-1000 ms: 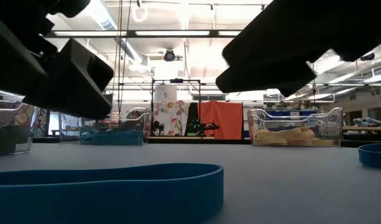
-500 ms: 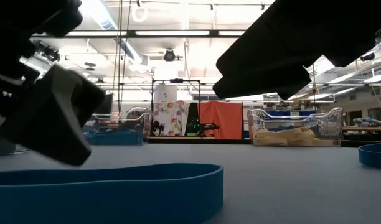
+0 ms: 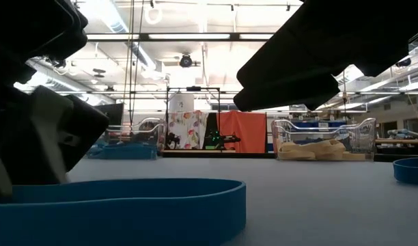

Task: Sort rubber bands into baskets
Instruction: Put the blue rubber band into the top left transparent bin

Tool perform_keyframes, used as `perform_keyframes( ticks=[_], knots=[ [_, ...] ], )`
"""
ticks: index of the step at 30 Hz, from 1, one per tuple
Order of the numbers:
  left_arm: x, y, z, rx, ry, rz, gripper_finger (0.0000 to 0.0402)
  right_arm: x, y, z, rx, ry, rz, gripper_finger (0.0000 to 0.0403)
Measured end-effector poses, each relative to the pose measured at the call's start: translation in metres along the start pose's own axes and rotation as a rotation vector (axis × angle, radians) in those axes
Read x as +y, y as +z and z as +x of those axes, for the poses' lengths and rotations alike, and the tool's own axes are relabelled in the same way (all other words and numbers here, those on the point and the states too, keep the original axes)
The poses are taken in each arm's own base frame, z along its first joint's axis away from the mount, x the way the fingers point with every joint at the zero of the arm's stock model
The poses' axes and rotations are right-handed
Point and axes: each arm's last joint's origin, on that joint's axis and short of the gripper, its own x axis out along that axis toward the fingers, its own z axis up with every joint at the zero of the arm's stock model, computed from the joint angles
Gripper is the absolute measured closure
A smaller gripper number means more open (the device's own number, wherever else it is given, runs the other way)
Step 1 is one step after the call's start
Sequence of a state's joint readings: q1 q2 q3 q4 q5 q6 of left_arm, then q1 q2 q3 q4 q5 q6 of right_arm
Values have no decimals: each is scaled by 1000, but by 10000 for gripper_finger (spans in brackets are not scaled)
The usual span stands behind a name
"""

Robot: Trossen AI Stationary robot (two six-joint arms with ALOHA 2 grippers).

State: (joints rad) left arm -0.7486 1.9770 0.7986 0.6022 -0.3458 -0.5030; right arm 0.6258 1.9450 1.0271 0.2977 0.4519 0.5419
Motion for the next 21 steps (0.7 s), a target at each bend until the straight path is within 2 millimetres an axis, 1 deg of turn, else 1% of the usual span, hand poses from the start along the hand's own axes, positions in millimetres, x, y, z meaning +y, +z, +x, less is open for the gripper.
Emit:
perform_keyframes(
  ticks=[4, 5, 6, 12, 16, 21],
  knots=[
    [-2, -1, 0, 21, -36, 9, 367, 0, 0, 0, 0, 0, -2, 233],
    [-2, -2, 0, 28, -49, 10, 384, 0, 0, 0, 0, 0, -2, 233],
    [-3, -2, 0, 30, -56, 7, 391, 0, 0, 0, 0, 0, -2, 233],
    [-6, 5, -3, 7, -82, -1, 389, 0, 0, 0, 0, 0, -2, 233],
    [-10, 21, -11, -65, -72, -3, 393, 0, 0, 0, 0, 0, -2, 233],
    [-10, 39, -23, -126, -18, -6, 393, 0, 0, 0, 0, 0, -2, 233]
  ],
)
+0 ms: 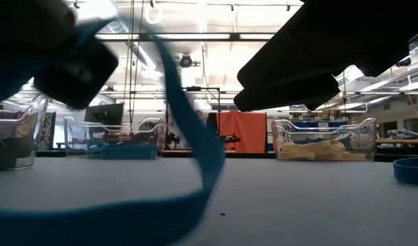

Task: Sort rubber bands into baskets
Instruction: Put the blue rubber band into the top left transparent bin

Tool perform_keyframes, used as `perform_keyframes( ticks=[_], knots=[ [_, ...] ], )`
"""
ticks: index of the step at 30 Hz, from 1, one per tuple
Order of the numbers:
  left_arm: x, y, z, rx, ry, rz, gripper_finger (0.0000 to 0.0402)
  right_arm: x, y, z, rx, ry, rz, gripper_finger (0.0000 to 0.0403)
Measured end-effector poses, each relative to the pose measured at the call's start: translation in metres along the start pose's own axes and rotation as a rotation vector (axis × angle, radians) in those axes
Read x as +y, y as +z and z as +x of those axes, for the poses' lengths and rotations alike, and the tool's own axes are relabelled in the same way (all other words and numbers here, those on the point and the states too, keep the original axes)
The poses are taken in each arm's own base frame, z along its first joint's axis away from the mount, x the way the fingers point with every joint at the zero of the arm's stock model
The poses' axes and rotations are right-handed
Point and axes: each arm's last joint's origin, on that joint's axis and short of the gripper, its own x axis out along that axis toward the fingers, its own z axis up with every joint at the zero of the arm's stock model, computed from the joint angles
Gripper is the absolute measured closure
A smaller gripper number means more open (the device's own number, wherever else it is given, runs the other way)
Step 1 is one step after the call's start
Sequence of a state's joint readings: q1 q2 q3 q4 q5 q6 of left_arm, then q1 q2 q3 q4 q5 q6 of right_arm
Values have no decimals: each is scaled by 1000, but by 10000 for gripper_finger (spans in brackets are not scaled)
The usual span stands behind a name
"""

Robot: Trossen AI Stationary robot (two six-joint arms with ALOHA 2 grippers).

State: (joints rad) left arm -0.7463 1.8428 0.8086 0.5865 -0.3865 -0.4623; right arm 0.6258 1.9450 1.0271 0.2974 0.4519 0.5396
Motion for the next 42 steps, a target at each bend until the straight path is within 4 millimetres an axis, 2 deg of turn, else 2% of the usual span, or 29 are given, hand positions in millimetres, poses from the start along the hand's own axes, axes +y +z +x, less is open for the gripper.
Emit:
perform_keyframes(
  ticks=[4, 9, 17, 25, 31, 42],
  knots=[
    [6, 19, -11, -45, 99, 6, 393, 0, 0, 0, 0, 0, 0, 233],
    [24, 44, -32, -77, 301, -10, 393, 0, 0, 0, -1, 0, 7, 233],
    [75, 83, -79, -48, 636, -9, 393, 0, 0, 0, 0, 0, 12, 233],
    [132, 115, -125, -100, 980, -33, 393, 4, -5, -3, 14, -1, 72, 233],
    [180, 130, -152, -93, 1236, -44, 393, 12, -10, -8, -3, -18, 112, 233],
    [268, 134, -195, 29, 1442, -192, 393, 21, -20, -17, -16, -73, 165, 233]
  ],
)
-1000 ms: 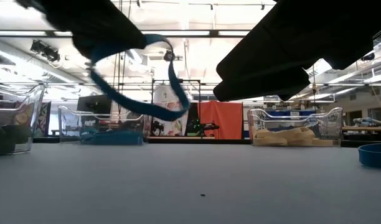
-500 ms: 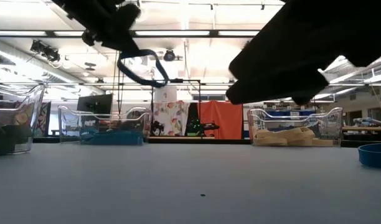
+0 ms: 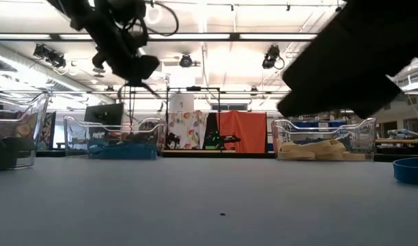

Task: Sort rubber bands into baskets
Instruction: Put the blue rubber band into the top left transparent bin

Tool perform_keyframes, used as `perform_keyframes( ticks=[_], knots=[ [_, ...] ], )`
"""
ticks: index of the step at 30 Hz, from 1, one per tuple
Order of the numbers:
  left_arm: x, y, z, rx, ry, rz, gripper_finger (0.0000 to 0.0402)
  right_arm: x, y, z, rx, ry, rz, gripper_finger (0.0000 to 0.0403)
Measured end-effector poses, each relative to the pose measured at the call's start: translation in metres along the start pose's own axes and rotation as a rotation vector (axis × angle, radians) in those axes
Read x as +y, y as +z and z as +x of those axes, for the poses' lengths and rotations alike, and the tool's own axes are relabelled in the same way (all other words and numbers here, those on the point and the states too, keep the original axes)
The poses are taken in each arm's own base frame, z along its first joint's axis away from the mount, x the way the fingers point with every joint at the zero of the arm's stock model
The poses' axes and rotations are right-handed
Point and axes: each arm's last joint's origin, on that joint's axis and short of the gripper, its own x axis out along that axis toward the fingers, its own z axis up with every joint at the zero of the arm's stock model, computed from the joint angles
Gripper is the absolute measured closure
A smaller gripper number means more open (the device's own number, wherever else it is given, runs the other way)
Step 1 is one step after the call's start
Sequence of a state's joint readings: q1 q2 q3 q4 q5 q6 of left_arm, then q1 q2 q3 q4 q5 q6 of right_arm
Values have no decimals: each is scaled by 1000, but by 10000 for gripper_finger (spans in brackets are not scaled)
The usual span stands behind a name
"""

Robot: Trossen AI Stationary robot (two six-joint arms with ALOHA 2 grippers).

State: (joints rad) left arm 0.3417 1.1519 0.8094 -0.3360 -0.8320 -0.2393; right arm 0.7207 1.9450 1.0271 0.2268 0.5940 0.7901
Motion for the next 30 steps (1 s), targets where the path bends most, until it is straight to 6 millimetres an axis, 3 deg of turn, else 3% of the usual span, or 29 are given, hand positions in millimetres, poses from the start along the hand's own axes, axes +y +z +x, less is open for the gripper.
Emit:
perform_keyframes(
  ticks=[8, 18, 27, 30],
  knots=[
    [38, 2, 34, 101, 30, -85, 392, 0, -9, -5, 13, -48, 20, 233],
    [59, -12, 47, 241, 22, -143, 362, 0, -8, -5, -9, -66, 32, 233],
    [65, -19, 48, 327, 10, -119, 271, 1, -9, -6, -10, -62, 82, 233],
    [63, -19, 48, 332, -65, -111, 239, 3, -11, -8, -6, -54, 76, 233]
  ],
)
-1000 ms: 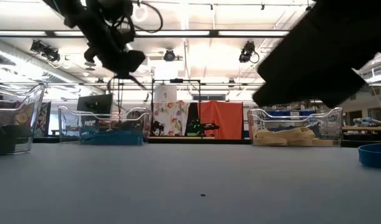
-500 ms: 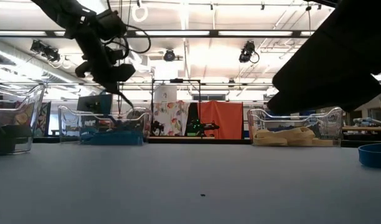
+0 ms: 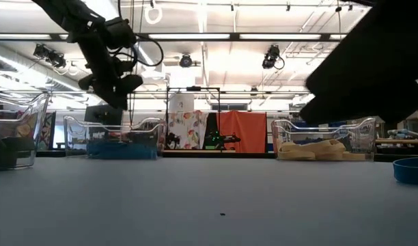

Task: Sort rubber bands into baskets
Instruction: Put the blue rubber band into the top left transparent bin

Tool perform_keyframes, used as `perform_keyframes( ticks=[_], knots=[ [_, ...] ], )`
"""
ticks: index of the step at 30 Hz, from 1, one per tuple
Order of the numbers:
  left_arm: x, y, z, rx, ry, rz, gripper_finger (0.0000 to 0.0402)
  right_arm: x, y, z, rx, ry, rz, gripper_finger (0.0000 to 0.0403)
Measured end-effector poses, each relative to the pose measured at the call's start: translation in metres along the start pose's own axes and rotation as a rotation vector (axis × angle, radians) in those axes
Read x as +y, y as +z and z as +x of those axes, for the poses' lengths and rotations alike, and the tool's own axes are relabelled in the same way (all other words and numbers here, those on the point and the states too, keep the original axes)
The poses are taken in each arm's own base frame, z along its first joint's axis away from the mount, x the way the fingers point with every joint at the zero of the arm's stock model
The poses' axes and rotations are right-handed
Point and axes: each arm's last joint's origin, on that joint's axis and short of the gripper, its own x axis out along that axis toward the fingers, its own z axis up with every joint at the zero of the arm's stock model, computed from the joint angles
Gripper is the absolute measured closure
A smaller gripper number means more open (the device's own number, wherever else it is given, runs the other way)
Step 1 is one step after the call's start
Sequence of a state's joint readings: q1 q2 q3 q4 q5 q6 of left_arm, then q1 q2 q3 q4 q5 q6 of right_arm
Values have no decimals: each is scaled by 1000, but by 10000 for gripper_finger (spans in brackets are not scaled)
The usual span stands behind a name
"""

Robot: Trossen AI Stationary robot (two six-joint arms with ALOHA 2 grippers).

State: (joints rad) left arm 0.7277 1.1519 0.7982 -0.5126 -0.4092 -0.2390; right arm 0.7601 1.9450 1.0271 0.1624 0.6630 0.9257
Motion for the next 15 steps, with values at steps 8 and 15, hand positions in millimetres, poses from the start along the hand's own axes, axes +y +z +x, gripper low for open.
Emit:
perform_keyframes(
  ticks=[8, 15],
  knots=[
    [-29, 15, -11, -95, -596, -3, 225, 2, -6, -2, 92, 52, -27, 233],
    [-65, 16, -36, -218, -789, 78, 229, -10, -11, 0, 203, -18, 5, 233]
  ],
)
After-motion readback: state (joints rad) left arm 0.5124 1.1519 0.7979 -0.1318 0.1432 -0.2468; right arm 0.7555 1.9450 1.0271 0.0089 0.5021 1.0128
